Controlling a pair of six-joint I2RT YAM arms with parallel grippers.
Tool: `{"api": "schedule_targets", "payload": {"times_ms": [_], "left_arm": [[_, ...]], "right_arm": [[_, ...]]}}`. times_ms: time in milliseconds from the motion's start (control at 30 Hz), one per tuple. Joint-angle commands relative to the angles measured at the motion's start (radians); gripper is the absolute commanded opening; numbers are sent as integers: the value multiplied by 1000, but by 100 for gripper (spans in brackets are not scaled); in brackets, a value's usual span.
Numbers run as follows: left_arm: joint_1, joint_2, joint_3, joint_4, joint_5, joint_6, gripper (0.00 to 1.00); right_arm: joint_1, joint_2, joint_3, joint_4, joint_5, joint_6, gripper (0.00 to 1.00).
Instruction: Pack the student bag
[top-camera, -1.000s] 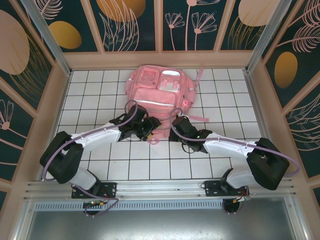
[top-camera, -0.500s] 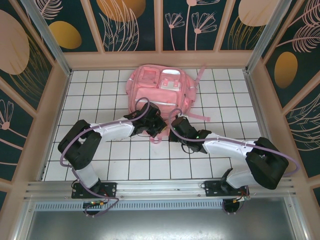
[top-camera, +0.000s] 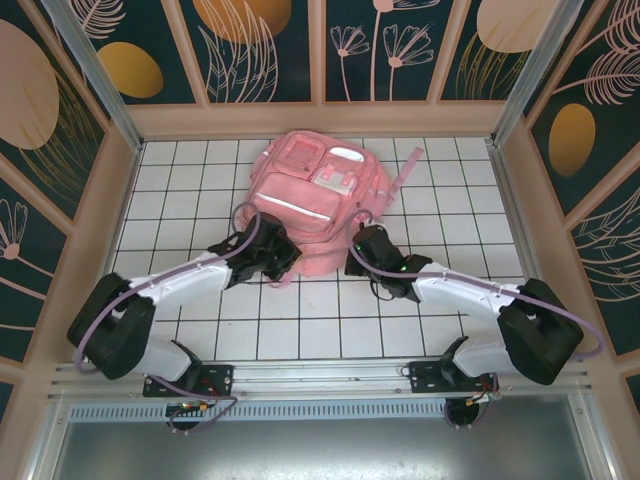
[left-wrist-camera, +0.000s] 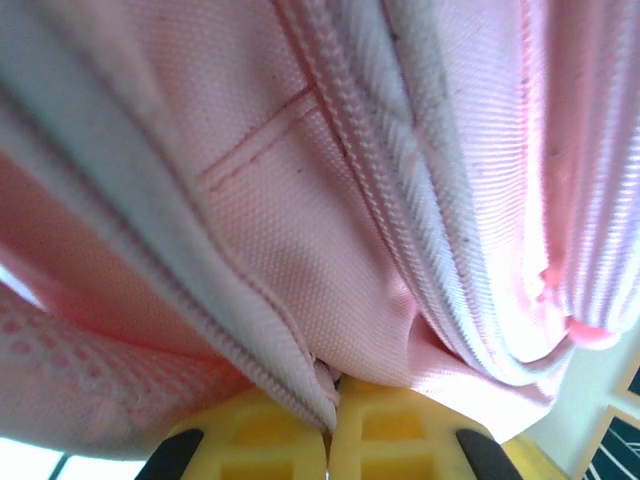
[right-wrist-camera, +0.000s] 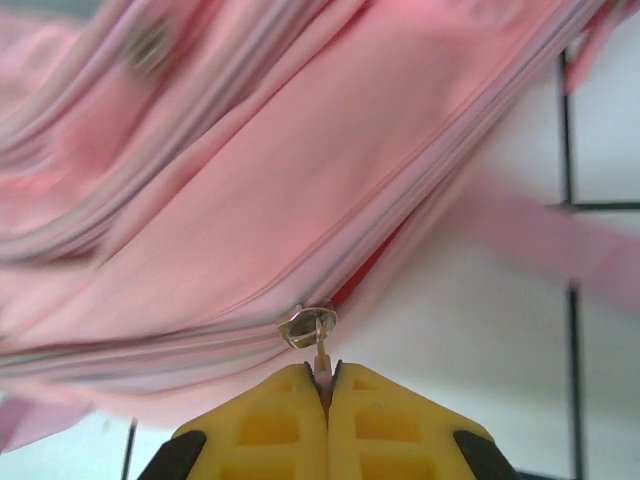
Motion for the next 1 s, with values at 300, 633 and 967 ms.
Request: {"api": "schedule_targets", "payload": {"times_ms": [300,633,967], "left_arm": [[102,-257,-38,-249,-81,185,0],[103,-313,-40,-275,-45,209,0],[11,-216,0,-63,38,101,0]], "right_arm": [[-295,141,81,13,56,-185,0],[-375,261,200,-8,53,-240,0],[-376,191,250,-19,-87,-246,34]]}}
